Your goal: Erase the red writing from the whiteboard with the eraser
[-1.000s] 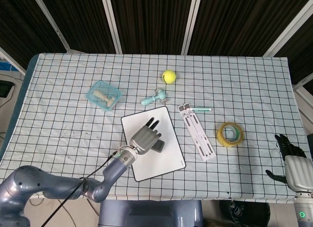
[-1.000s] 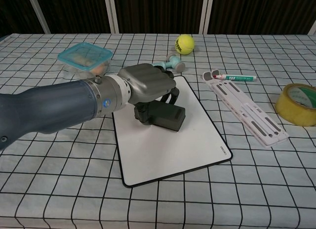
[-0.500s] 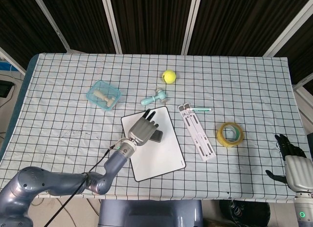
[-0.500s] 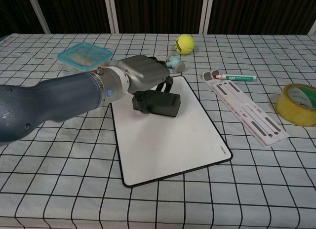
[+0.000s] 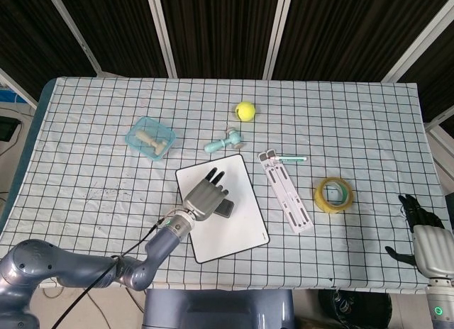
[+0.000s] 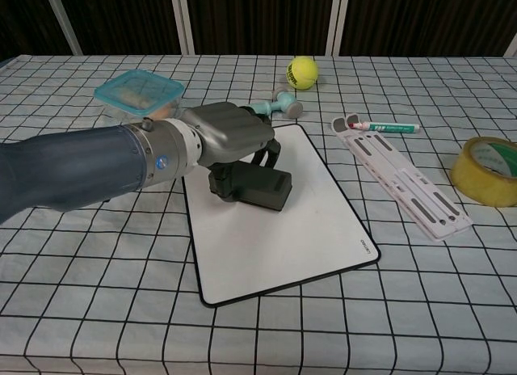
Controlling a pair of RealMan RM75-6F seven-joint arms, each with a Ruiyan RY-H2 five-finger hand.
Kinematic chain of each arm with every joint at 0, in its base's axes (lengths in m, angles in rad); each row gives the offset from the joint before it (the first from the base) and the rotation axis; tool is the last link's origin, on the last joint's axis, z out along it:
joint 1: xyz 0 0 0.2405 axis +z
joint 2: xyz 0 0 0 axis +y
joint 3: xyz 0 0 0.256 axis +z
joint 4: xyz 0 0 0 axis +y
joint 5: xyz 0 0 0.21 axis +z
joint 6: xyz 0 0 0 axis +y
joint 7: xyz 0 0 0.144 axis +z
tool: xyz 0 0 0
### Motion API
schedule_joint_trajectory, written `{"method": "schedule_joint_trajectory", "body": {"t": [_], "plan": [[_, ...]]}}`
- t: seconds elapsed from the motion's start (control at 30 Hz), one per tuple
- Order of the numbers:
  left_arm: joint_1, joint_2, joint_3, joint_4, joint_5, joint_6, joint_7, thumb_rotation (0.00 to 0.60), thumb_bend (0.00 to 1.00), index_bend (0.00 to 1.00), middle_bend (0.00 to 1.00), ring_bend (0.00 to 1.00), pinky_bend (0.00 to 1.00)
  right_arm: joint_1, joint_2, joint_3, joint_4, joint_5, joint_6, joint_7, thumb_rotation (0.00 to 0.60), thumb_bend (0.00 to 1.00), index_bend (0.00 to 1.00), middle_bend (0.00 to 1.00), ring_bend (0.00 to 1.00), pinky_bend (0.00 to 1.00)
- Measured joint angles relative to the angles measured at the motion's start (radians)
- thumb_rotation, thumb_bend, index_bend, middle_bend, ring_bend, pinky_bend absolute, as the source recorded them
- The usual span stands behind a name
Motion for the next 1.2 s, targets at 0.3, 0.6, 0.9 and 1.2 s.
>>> {"method": "schedule_joint_trajectory", "body": {"t": [0.3, 0.6, 0.9, 1.2], "plan": [[0.015, 0.084, 0.037, -0.111, 0.018, 0.063, 0.040, 0.600, 0.33, 0.40, 0.47, 0.00, 0.05, 0.000, -0.001, 0.000, -0.001, -0.002, 0.002, -0.003, 0.600, 0.08, 0.06, 0.10, 0.21, 0.22], [0.048, 0.189, 0.029, -0.190, 0.124, 0.098, -0.034, 0.600, 0.33, 0.40, 0.46, 0.00, 0.05, -0.001, -0.005, 0.000, 0.000, -0.002, 0.005, -0.009, 0.600, 0.08, 0.06, 0.10, 0.20, 0.22], [0.095, 0.339, 0.061, -0.259, 0.156, 0.112, -0.067, 0.600, 0.33, 0.40, 0.46, 0.00, 0.05, -0.001, -0.003, -0.001, -0.002, -0.004, 0.005, -0.010, 0.600, 0.08, 0.06, 0.10, 0.20, 0.22], [0.171, 0.440, 0.103, -0.178, 0.213, 0.076, -0.230, 0.600, 0.33, 0.40, 0.46, 0.00, 0.05, 0.000, -0.006, -0.001, -0.003, -0.003, 0.004, -0.018, 0.600, 0.08, 0.06, 0.10, 0.20, 0.22]]}}
